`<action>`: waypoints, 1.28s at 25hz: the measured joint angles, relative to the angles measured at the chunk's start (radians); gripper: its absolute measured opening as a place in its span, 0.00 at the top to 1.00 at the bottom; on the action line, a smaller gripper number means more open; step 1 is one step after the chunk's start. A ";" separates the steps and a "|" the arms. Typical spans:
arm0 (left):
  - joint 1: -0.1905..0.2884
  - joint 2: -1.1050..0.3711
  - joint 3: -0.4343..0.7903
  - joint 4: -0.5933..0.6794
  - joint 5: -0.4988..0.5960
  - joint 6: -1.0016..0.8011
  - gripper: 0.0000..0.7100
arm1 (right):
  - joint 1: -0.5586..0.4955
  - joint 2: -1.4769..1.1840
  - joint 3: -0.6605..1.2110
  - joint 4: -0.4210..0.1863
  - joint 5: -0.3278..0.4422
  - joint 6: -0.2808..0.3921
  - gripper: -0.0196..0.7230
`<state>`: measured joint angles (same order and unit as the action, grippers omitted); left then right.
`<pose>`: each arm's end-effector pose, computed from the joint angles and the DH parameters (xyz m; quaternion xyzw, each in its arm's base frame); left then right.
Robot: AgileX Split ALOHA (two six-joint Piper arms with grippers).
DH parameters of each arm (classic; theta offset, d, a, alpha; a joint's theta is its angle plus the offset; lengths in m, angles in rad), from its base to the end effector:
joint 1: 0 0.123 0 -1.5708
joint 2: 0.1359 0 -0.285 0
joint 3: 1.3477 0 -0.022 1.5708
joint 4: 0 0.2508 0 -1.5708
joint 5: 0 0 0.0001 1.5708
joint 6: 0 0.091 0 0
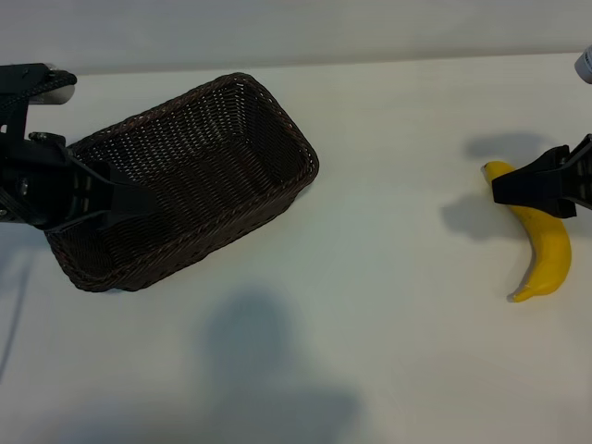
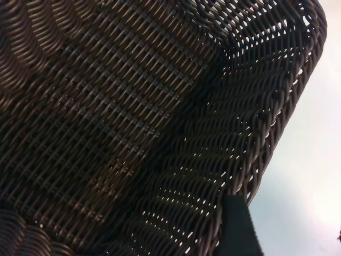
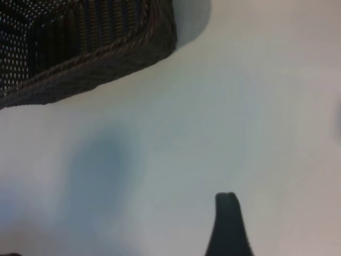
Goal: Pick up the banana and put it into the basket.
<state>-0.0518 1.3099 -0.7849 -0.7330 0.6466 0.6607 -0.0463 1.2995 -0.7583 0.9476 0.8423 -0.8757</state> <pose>0.2471 -0.0496 0.2517 0.1046 0.9279 -0.1982 0.2979 0.2359 0.0443 0.2530 -0.1224 0.9092 0.2851 0.2775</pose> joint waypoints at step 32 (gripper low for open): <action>0.081 0.000 -0.068 0.472 0.102 -0.680 0.31 | 0.000 0.000 0.000 0.012 0.001 0.000 0.30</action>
<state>0.0295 1.3099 -0.8534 -0.2607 0.7487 -0.0189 -0.0463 1.2995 -0.7583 0.9592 0.8431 -0.8757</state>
